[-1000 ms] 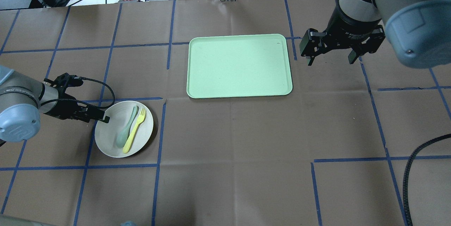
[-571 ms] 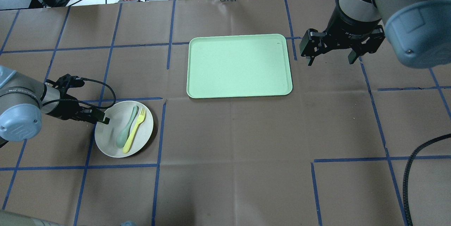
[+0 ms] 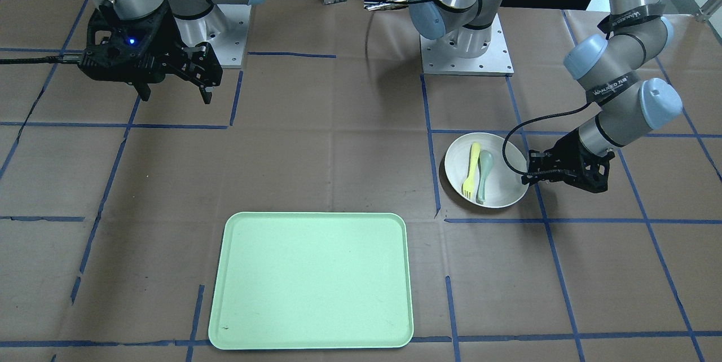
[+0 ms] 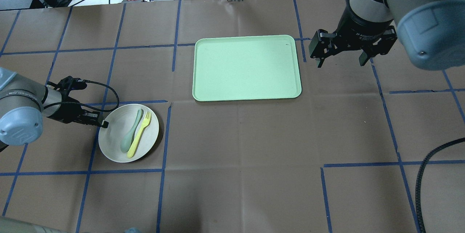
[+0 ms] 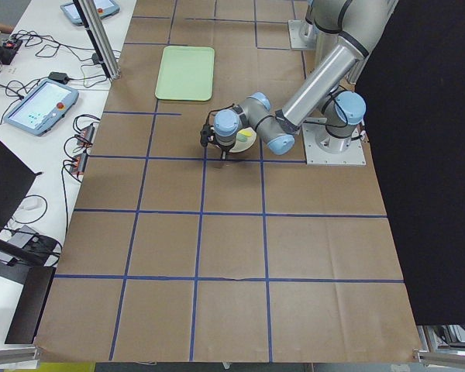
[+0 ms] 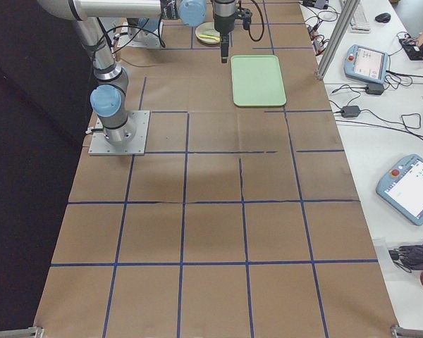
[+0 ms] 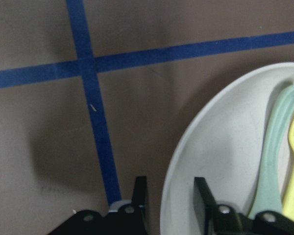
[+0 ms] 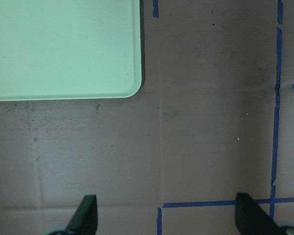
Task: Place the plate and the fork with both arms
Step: 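Close the left gripper on the plate rim, then slide the plate with the left gripper onto the green tray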
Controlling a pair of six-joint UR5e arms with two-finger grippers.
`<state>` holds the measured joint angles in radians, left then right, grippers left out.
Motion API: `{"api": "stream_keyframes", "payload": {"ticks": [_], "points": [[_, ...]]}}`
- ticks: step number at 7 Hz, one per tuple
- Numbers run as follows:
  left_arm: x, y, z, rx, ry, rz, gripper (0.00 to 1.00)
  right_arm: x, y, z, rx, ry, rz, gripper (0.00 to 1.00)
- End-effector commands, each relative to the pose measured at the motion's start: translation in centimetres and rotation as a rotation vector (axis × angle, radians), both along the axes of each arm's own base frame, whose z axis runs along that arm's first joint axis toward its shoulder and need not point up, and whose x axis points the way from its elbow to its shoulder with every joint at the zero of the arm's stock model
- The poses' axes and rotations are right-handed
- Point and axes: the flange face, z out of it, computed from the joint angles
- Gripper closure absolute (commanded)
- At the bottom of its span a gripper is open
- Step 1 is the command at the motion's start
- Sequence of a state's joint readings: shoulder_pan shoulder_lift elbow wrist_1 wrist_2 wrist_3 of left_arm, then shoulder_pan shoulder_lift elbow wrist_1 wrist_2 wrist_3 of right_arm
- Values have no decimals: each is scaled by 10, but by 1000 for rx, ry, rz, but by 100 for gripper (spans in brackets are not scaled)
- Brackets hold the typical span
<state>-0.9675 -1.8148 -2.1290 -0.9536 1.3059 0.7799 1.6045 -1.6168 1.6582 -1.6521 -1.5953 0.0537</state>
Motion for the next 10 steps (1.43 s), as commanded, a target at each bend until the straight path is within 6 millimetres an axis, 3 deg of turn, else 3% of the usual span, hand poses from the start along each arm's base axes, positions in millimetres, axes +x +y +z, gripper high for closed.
{"api": "stream_keyframes", "payload": {"ticks": [1, 3, 7, 9, 10], "points": [[-1, 0, 9, -15, -5, 10, 98, 0, 0, 0, 0, 0, 0, 0], [-3, 0, 13, -22, -1, 11, 100, 0, 0, 0, 0, -2, 0, 0], [-39, -12, 32, -70, 110, 111, 100, 0, 0, 0, 0, -2, 0, 0], [-107, -36, 48, -66, 84, 104, 100, 0, 0, 0, 0, -2, 0, 0], [-134, -59, 64, -68, 80, 126, 100, 0, 0, 0, 0, -2, 0, 0]]}}
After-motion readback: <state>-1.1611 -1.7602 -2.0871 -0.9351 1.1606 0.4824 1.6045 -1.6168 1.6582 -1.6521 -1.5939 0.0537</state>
